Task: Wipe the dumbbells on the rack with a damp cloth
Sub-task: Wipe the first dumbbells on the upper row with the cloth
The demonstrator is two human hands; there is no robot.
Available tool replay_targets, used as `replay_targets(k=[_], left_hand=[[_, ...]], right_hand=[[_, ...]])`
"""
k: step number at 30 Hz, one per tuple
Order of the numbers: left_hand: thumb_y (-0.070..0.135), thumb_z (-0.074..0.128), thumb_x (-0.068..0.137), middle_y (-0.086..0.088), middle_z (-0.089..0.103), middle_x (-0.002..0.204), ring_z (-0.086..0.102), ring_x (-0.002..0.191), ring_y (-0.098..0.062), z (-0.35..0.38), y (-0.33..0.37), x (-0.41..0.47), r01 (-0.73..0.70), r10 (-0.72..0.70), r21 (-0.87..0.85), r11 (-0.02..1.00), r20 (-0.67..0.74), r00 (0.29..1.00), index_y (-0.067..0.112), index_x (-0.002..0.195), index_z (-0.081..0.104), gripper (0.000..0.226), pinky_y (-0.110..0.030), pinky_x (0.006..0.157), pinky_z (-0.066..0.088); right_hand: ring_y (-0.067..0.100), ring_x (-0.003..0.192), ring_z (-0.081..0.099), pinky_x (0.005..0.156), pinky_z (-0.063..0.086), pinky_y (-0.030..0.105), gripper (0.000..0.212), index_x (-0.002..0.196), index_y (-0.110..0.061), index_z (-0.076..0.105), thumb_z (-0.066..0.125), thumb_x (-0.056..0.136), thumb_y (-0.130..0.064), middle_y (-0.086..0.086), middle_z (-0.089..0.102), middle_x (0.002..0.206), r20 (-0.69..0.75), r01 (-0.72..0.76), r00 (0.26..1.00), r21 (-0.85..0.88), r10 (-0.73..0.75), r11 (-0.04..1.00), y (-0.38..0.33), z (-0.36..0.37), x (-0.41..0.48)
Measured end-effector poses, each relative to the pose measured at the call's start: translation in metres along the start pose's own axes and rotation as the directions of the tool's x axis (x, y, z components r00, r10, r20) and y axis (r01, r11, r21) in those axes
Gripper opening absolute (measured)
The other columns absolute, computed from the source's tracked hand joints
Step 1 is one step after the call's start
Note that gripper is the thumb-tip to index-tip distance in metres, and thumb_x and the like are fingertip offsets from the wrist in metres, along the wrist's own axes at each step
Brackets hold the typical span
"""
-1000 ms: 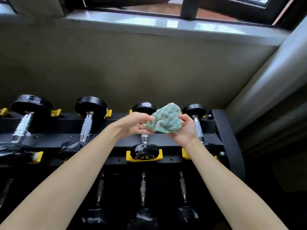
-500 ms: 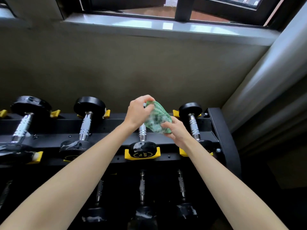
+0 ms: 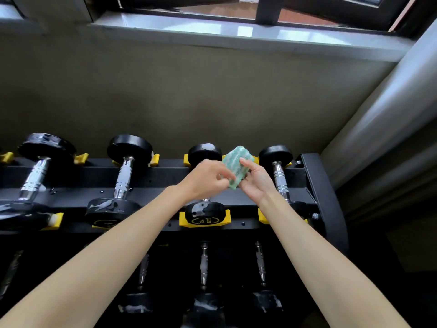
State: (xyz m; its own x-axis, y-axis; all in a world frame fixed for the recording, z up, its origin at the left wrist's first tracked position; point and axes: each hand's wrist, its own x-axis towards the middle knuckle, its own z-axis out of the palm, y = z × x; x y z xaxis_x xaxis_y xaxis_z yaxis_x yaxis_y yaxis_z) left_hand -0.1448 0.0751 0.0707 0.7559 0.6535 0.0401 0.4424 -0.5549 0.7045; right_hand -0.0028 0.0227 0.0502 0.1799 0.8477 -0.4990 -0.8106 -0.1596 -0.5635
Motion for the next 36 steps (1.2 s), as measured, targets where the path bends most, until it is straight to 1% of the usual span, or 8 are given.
replay_targets(k=[3,8,12,16,20,26,29,36], left_hand=[[0.015,0.057,0.087,-0.002,0.061,0.084,0.055,0.062,-0.011,-0.006,-0.003,0.014,0.168,-0.213,-0.220,0.961,-0.200,0.956,0.012,0.092,0.058,0.006,-0.023,0.058,0.050],[0.021,0.071,0.080,0.006,0.051,0.077,0.049,0.074,-0.014,-0.001,-0.024,0.026,0.327,-0.328,-0.021,0.945,-0.043,0.944,0.013,0.087,0.052,0.022,-0.019,0.057,0.037],[0.013,0.061,0.084,-0.010,0.060,0.093,0.061,0.082,-0.030,0.002,-0.057,0.025,0.522,-0.531,-0.101,0.847,-0.110,0.840,0.013,0.097,0.053,0.016,-0.041,0.075,0.055],[0.006,0.042,0.086,-0.017,0.061,0.107,0.065,0.088,-0.035,0.005,-0.091,0.022,0.692,-0.708,-0.155,0.705,-0.107,0.698,0.012,0.108,0.048,0.024,-0.041,0.083,0.054],[0.003,0.036,0.089,-0.018,0.061,0.106,0.064,0.076,-0.029,0.016,-0.102,0.022,0.792,-0.797,-0.179,0.583,0.058,0.601,0.008,0.120,0.045,0.032,-0.041,0.078,0.055],[0.002,0.029,0.097,-0.021,0.054,0.107,0.064,0.097,-0.041,0.028,-0.098,0.019,0.865,-0.844,-0.306,0.399,0.247,0.476,-0.002,0.127,0.042,0.033,-0.038,0.065,0.053],[0.006,0.029,0.097,-0.021,0.055,0.105,0.063,0.078,-0.035,0.029,-0.104,0.017,0.865,-0.864,-0.338,0.371,0.216,0.455,-0.003,0.126,0.043,0.033,-0.039,0.062,0.054],[0.006,0.028,0.096,-0.019,0.055,0.104,0.059,0.072,-0.027,0.025,-0.111,0.009,0.863,-0.887,-0.348,0.365,0.151,0.436,-0.002,0.130,0.039,0.037,-0.037,0.066,0.054]], right_hand=[[0.020,0.096,0.062,0.088,0.050,0.036,0.016,0.104,-0.005,0.059,0.047,0.096,-0.011,0.010,0.063,0.105,0.005,-0.002,1.000,-0.073,0.002,0.997,0.000,0.000,0.005],[0.023,0.110,0.060,0.089,0.054,0.037,0.033,0.125,-0.004,0.052,0.049,0.096,-0.021,0.013,0.060,0.122,0.055,-0.081,0.995,-0.093,0.086,0.992,0.001,-0.009,0.020],[0.022,0.101,0.064,0.073,0.058,0.035,0.029,0.121,-0.008,0.053,0.055,0.093,-0.013,0.010,0.063,0.116,0.007,0.019,1.000,-0.311,-0.017,0.950,0.002,-0.016,0.038],[0.021,0.094,0.060,0.082,0.052,0.035,0.032,0.101,-0.023,0.052,0.066,0.081,-0.003,-0.001,0.059,0.097,-0.042,0.144,0.954,-0.803,-0.296,0.579,0.017,-0.015,0.063],[0.017,0.086,0.047,0.071,0.032,0.019,0.033,0.110,-0.011,0.056,0.069,0.080,-0.007,0.006,0.048,0.100,0.163,0.287,0.866,-0.936,-0.473,0.203,0.042,-0.001,0.086],[0.024,0.103,0.049,0.086,0.037,0.028,0.039,0.124,-0.019,0.056,0.058,0.086,-0.008,0.005,0.044,0.111,0.268,0.258,0.912,-0.963,-0.312,-0.071,0.057,0.009,0.097],[0.026,0.107,0.048,0.085,0.037,0.029,0.038,0.119,-0.026,0.062,0.061,0.083,-0.012,0.005,0.046,0.118,0.354,0.312,0.919,-0.922,-0.175,-0.227,0.053,0.009,0.091],[0.010,0.099,0.047,0.083,0.033,0.025,0.032,0.111,-0.030,0.065,0.068,0.080,-0.022,-0.007,0.045,0.106,0.275,0.280,0.959,-0.955,0.064,-0.097,0.046,-0.005,0.059]])
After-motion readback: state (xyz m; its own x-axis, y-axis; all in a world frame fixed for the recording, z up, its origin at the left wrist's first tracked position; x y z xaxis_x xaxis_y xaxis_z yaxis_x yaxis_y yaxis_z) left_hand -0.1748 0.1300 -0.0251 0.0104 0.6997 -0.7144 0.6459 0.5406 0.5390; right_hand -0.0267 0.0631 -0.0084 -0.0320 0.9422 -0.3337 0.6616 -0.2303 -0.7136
